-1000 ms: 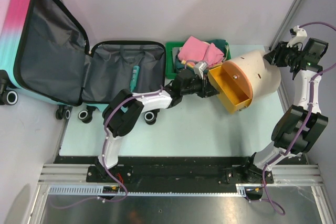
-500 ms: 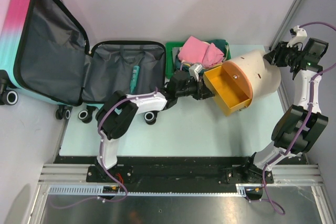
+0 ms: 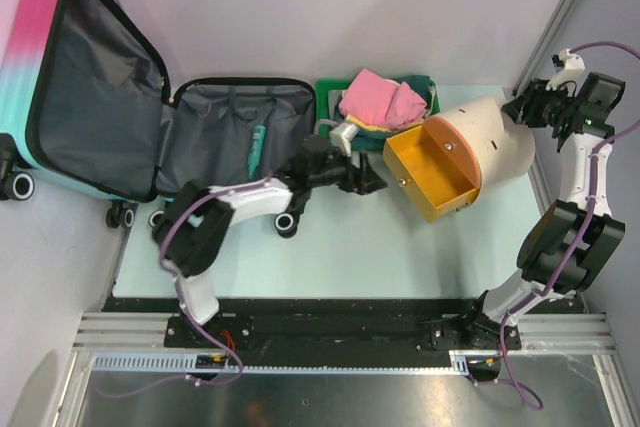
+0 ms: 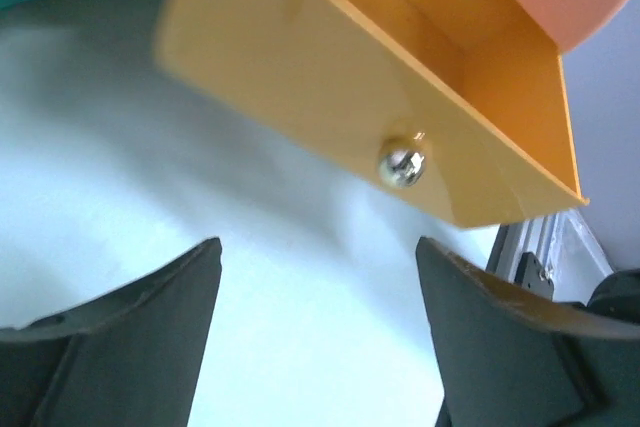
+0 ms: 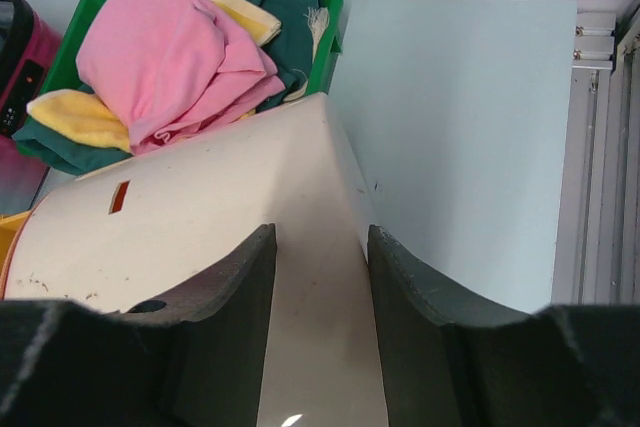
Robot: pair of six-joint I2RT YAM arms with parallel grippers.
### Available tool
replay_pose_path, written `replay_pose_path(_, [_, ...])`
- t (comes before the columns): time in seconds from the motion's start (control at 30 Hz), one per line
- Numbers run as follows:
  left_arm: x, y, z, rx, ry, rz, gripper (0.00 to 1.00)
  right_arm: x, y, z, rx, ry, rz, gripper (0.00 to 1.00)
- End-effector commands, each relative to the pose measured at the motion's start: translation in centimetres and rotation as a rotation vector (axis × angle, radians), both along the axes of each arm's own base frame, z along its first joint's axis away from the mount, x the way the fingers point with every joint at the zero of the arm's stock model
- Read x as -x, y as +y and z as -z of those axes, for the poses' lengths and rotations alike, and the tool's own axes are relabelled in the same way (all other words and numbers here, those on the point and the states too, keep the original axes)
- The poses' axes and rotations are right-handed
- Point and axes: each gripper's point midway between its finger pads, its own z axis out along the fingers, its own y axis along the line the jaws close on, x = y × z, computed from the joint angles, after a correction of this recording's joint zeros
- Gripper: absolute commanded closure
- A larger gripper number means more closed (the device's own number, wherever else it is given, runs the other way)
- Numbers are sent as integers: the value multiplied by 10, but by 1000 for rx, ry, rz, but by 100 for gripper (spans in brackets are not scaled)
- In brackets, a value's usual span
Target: Open, take out, and arrange the luggage
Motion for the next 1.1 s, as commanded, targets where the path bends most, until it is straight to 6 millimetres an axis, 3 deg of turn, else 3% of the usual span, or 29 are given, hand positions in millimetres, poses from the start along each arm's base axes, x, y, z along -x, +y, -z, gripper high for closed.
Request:
replay_pose_path(0.0, [-25,79,-77,21,-177,-134,14,47,34,85,-144,360,-45,53])
replay_pose_path(0.07, [-34,107,-76,-69,-210,-157,8,47,35,80,-142,351,-46,48])
replay_pose_path(0.1, [-54,130,-88,-99,-235,-220,5,46,35,78,-143,347,-42,45])
replay_pose_path(0.17, [-67,161,-67,-208,-179,-250,2,46,34,74,-136,336,-38,37])
replay_pose_path(0.2, [-90,192,-57,-250,-145,-329,2,45,34,71,-131,327,-34,35])
replay_pose_path(0.27, [-105,228,-34,-328,-65,-394,5,44,32,65,-126,312,-21,32])
replay_pose_path(0.3, [-122,254,-36,-350,-61,-460,6,44,32,62,-123,304,-19,32])
replay_pose_path(0.33, [-129,272,-17,-411,-26,-500,7,42,31,58,-115,294,-17,31])
replay_pose_path(0.4, [-143,300,-8,-450,-18,-554,9,43,30,50,-105,281,-13,29])
replay_pose_path(0.43, [-148,311,8,-499,0,-572,11,42,29,47,-98,274,-10,29])
replay_pose_path(0.5, [-158,329,16,-548,13,-594,13,41,24,36,-77,253,2,29])
replay_pose_path(0.57, [-166,346,37,-578,51,-606,16,38,21,24,-60,232,10,29])
replay_pose_path(0.6, [-170,349,37,-566,53,-608,18,38,19,21,-58,230,21,29])
replay_pose_path(0.77, [-179,352,75,-560,123,-567,23,35,12,1,-66,206,49,29])
replay_pose_path(0.9, [-192,351,88,-564,129,-551,24,34,11,-14,-32,152,49,28])
replay_pose_path(1.07, [-199,345,101,-543,149,-526,37,38,11,-28,-6,115,48,25])
